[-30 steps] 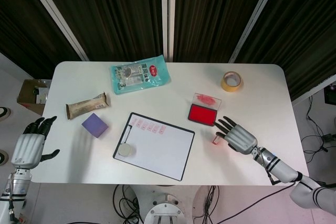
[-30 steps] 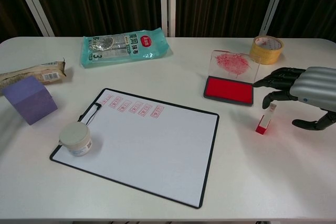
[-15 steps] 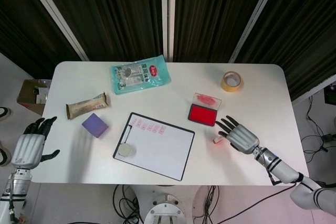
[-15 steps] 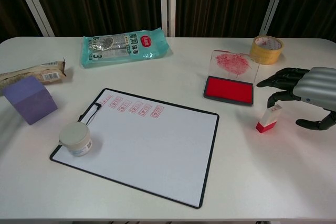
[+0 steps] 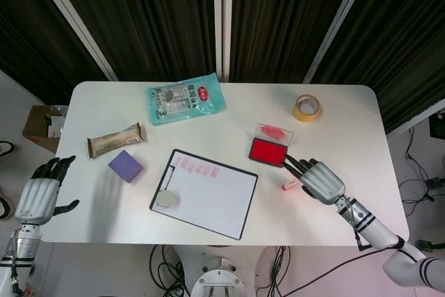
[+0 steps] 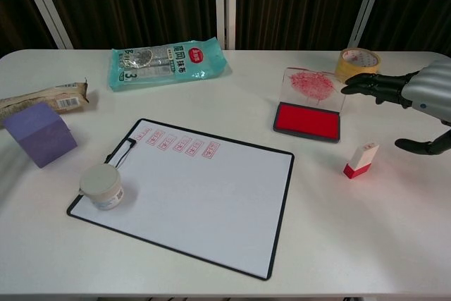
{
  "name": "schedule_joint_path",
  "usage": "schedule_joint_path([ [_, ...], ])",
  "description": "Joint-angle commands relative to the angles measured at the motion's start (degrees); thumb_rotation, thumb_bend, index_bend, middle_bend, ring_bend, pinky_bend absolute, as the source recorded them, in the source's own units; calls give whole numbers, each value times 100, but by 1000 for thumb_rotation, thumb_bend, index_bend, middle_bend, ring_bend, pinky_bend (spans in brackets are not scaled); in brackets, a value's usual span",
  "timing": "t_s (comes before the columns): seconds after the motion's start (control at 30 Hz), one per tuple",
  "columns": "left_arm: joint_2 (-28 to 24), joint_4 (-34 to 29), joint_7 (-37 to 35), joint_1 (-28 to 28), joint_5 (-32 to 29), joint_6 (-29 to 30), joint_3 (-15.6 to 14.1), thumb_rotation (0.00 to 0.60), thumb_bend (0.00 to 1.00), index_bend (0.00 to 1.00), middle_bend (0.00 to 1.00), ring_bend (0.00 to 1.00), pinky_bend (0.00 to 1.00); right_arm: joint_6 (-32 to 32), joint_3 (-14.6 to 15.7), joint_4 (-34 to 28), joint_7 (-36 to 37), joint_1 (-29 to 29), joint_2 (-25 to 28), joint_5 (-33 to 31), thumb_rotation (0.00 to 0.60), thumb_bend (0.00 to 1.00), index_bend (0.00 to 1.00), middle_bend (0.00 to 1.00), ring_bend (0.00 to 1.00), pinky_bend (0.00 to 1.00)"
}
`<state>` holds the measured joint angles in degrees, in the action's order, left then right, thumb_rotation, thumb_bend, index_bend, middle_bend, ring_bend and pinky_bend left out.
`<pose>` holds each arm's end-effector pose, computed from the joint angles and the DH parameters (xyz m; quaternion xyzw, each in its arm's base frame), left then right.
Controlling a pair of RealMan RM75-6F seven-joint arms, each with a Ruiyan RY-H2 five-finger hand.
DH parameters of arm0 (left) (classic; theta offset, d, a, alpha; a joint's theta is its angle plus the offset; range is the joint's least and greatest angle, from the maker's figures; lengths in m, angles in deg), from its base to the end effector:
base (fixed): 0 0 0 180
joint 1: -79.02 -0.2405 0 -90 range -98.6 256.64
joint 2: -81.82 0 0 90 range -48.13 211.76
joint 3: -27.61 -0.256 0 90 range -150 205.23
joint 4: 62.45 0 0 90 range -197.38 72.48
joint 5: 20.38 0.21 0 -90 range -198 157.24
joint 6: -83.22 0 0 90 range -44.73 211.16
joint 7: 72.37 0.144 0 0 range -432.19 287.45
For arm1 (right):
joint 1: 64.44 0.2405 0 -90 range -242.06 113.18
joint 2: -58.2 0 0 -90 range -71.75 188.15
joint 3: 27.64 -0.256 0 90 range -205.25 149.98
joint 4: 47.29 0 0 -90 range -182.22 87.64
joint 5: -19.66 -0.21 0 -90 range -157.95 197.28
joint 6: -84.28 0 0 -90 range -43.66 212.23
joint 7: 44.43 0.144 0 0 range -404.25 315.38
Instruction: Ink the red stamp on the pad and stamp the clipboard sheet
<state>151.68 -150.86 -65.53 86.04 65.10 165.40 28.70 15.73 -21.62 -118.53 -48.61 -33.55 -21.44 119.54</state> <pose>-0.3144 0.1864 0.1221 -0.6325 -0.3741 -0.3485 0.5819 -0.2568 -0.2754 0.0337 0.8397 -0.1995 0.3288 0.3835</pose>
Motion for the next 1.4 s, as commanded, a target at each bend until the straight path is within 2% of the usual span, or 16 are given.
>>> schedule_joint_path([
  [0.03, -2, -1, -6, 5, 1, -13, -4, 600, 0, 111, 158, 120, 217, 231, -32, -403, -365, -15, 231, -150, 600, 222, 216, 229, 660, 881],
  [0.2, -40, -26, -17, 12, -1, -40, -13, 600, 0, 111, 157, 120, 219, 683, -60, -606, -657, 14, 282, -458, 600, 214, 305, 284, 777, 905],
  [0.33, -67, -40, -21, 16, -30, -71, -13, 600, 0, 111, 156, 121, 220, 796, -116, -601, -732, 44, 237, -542, 600, 214, 326, 304, 849, 939],
  [0.6, -49, -5, -55, 25, -66, -101, -2, 600, 0, 111, 155, 120, 220, 737, -206, -310, -611, 53, -57, -533, 600, 215, 343, 312, 868, 953],
  [0.87, -53, 62, -131, -4, -118, -118, -14, 600, 0, 111, 155, 121, 221, 703, -209, 91, -334, -13, -453, -578, 600, 217, 389, 367, 875, 958],
  [1.4, -60, 150, -223, -49, -136, -89, -18, 600, 0, 111, 155, 121, 221, 573, -200, 508, -218, -56, -826, -505, 600, 231, 459, 421, 888, 968],
])
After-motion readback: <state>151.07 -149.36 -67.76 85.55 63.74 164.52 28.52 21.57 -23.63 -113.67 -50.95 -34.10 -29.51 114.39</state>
